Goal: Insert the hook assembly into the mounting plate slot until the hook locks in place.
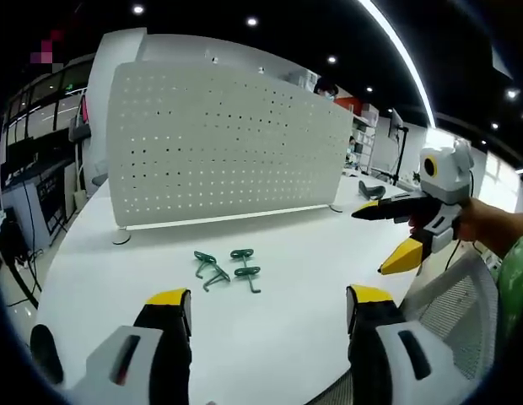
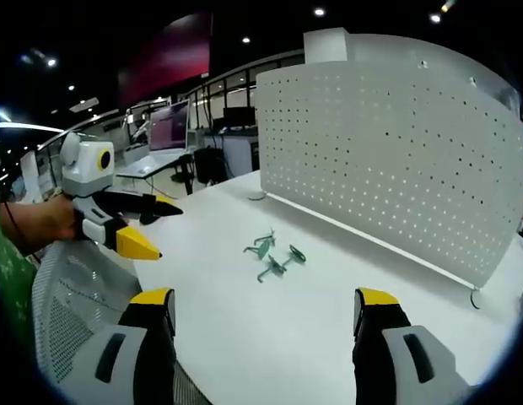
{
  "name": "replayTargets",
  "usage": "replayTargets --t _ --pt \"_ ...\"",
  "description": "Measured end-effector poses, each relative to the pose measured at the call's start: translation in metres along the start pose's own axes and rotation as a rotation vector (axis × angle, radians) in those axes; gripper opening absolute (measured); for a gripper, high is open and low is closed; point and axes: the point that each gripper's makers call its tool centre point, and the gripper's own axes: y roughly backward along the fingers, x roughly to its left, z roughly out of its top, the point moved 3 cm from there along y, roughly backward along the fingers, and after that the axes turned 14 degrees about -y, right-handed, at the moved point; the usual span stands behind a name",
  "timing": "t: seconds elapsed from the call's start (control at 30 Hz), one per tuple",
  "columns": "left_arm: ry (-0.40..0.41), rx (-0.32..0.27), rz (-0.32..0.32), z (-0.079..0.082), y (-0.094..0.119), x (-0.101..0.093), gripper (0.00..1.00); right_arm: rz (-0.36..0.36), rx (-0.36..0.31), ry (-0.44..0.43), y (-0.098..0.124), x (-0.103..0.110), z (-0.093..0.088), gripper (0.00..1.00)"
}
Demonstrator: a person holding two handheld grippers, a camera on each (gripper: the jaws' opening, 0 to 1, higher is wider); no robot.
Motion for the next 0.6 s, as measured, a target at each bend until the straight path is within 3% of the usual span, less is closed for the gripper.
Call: replayTargets --t 0.6 --pt "0.002 0.005 -0.003 -0.0010 -0.0002 -0.0006 0.77 0.000 0.004 -0.003 -0.0012 -0.0001 -0.0015 0.89"
